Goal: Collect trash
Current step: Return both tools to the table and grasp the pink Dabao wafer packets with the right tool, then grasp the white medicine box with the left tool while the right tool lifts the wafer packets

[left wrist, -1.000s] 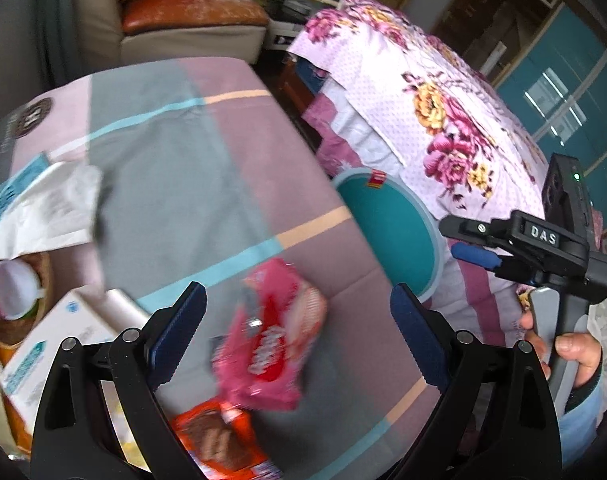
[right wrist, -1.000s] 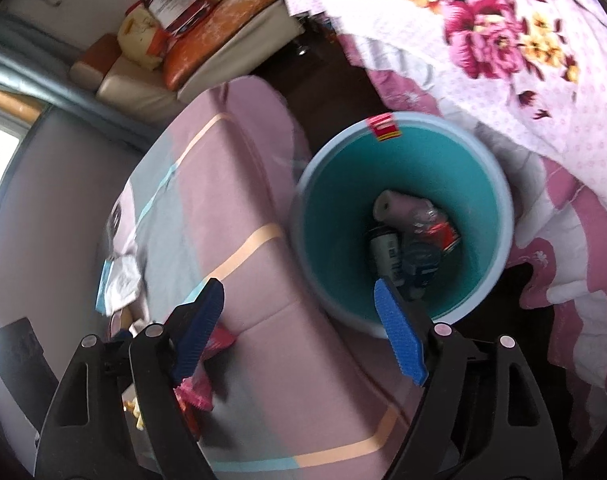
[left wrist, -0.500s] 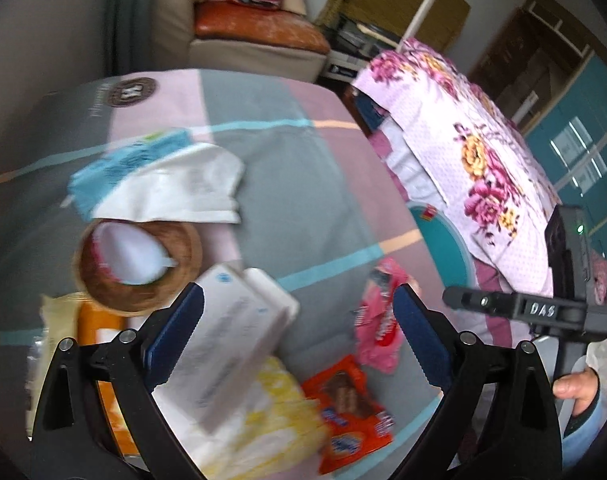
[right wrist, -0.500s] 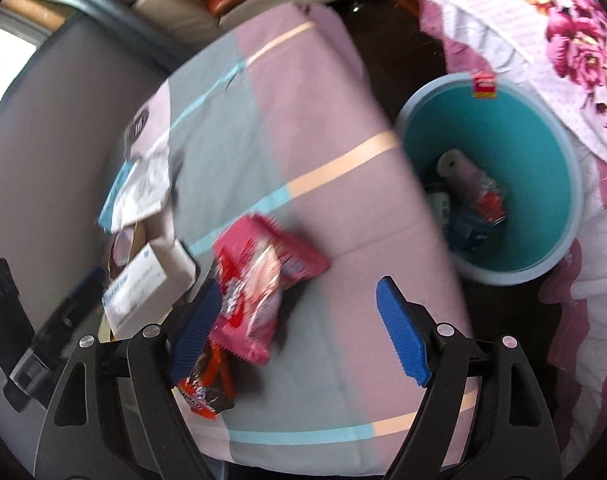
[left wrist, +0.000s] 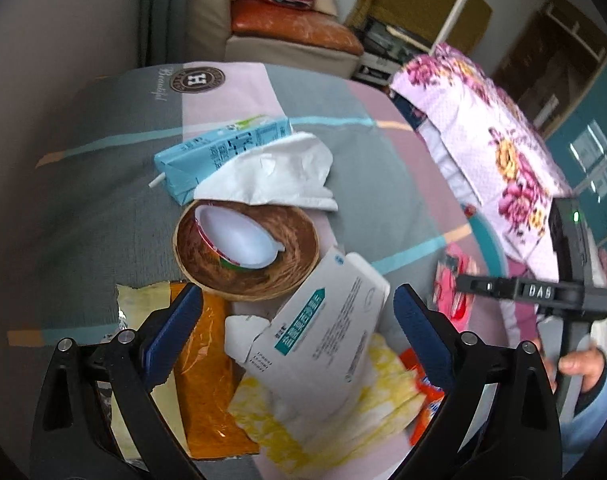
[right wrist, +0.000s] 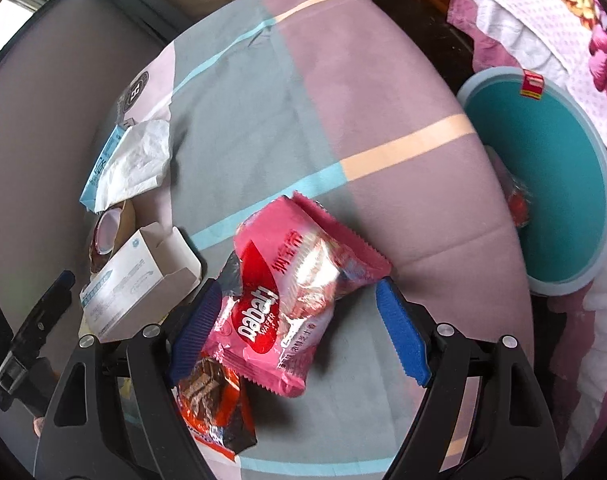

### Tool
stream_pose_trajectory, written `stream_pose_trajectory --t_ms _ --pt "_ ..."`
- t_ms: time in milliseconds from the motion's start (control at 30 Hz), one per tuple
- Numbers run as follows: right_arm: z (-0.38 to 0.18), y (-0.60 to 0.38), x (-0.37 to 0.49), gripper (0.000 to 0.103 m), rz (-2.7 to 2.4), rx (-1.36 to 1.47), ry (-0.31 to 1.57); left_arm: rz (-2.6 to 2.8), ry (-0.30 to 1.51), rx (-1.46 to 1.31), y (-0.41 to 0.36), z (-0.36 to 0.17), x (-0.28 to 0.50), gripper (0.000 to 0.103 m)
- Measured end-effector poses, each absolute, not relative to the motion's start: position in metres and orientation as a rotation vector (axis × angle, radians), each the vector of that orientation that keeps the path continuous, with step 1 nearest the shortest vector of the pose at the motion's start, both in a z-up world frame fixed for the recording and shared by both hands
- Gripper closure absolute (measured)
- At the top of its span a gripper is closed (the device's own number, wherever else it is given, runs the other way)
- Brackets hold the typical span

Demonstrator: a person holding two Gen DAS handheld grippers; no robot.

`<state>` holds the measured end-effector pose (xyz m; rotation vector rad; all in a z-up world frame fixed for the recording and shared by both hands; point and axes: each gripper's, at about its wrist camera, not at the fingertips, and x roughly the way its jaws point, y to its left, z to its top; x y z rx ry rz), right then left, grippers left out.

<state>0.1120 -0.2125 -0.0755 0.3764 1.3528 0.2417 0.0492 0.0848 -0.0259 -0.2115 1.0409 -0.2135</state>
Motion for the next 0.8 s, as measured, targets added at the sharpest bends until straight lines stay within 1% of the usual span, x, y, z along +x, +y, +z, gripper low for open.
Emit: stream_pose_trajectory --t_ms 33,67,100,133,167,233,267,333,367,400,433,800 --pt "-0.077 -0.211 0.113 0.028 0.241 0.381 1.355 -0.222 1.049 -0.189 0.083 -0.028 0.049 0.007" --pt "-0.078 -0.209 0.114 0.03 0.242 0.384 1.355 -0.229 1.054 -0.178 0.08 -0.03 0.049 0.007" --pt "-0.078 -0.208 0.114 0.035 0.245 0.385 1.352 -0.239 1.058 -0.168 0.076 -0.032 0.048 0.007" --pt "-0.079 -0.206 0.115 0.049 0.251 0.382 1.35 -0.254 1.063 -0.153 0.073 -0.034 0.047 0.007" --pt "-0.08 -0.204 0.115 0.058 0.262 0.376 1.35 -0.262 1.067 -0.144 0.07 -0.036 0.047 0.007" --pt "-0.082 -0.2 0.114 0.069 0.281 0.367 1.351 -0.276 1.073 -0.119 0.063 -0.04 0.045 0.007" --pt "-0.081 -0.198 0.113 0.072 0.292 0.358 1.343 -0.284 1.075 -0.107 0.06 -0.041 0.043 0.007" --pt "-0.077 -0.198 0.111 0.074 0.301 0.34 1.32 -0.305 1.074 -0.081 0.053 -0.043 0.039 0.007" --pt "-0.075 -0.198 0.11 0.074 0.302 0.337 1.313 -0.311 1.071 -0.068 0.05 -0.043 0.037 0.011" --pt "-0.073 -0.2 0.109 0.074 0.304 0.336 1.302 -0.32 1.069 -0.052 0.047 -0.042 0.035 0.017" --pt "-0.07 -0.203 0.109 0.074 0.302 0.341 1.295 -0.333 1.074 -0.036 0.043 -0.043 0.033 0.019" --pt "-0.06 -0.228 0.106 0.074 0.278 0.375 1.242 -0.376 1.136 0.065 0.0 -0.056 0.032 0.019"
